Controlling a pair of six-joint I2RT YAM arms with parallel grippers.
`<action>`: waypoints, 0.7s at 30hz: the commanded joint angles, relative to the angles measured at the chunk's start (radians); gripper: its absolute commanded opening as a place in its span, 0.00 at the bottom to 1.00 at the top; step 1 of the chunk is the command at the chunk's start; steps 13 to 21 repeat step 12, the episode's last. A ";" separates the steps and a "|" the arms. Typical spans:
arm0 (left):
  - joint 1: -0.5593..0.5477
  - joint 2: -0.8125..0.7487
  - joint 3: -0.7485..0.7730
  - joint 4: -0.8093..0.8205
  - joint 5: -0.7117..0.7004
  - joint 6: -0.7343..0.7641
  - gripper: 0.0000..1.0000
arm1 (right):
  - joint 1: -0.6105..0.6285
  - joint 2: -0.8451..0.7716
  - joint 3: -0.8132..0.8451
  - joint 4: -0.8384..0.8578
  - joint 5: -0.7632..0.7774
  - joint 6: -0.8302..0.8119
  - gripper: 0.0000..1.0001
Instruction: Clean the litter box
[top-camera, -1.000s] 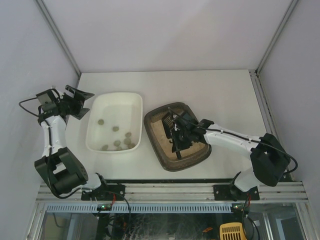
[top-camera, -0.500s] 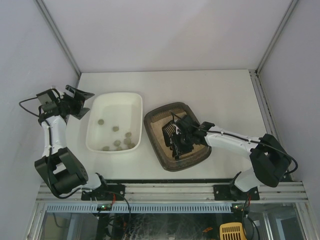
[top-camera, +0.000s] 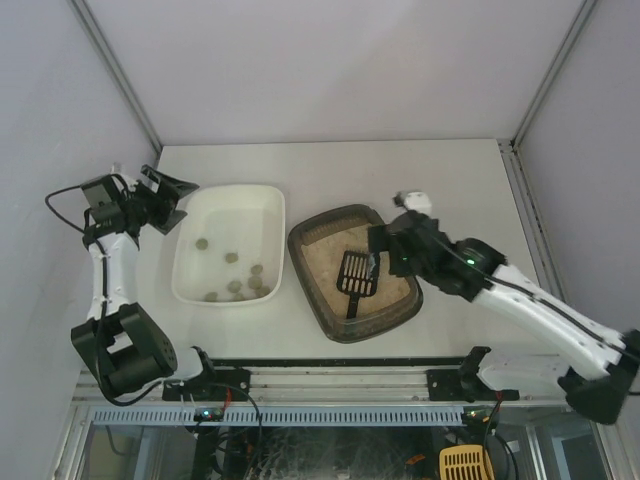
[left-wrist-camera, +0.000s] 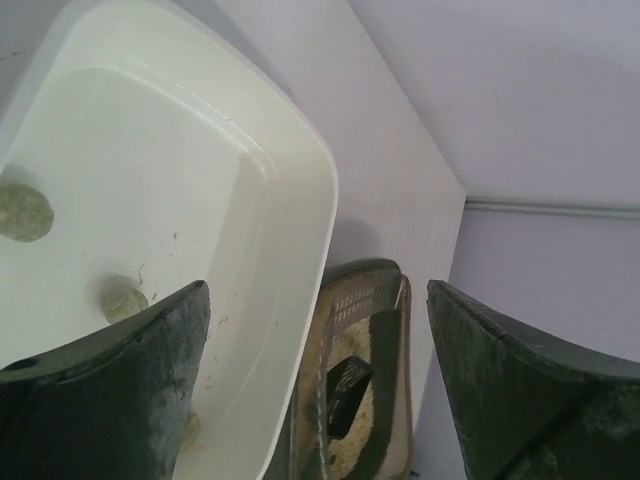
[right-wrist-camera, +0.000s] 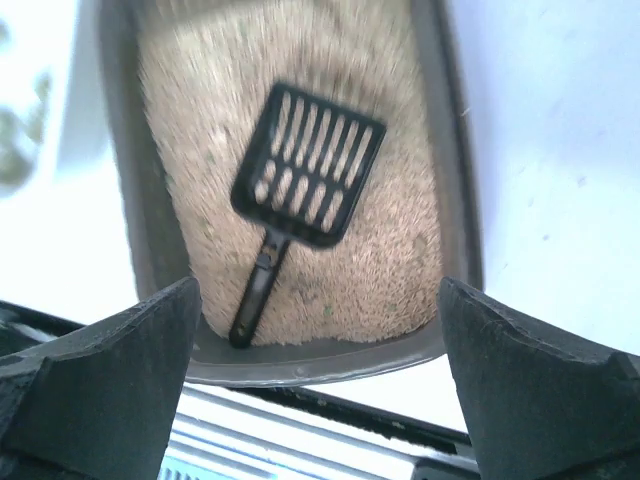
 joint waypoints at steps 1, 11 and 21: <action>-0.090 -0.070 0.087 -0.040 0.034 0.179 0.94 | -0.011 -0.244 0.051 -0.020 0.231 0.048 1.00; -0.546 -0.250 0.196 -0.261 -0.770 0.739 0.98 | 0.012 -0.586 -0.026 -0.007 0.491 0.119 1.00; -0.547 -0.257 0.179 -0.256 -0.789 0.742 0.98 | 0.022 -0.602 -0.024 -0.037 0.548 0.144 1.00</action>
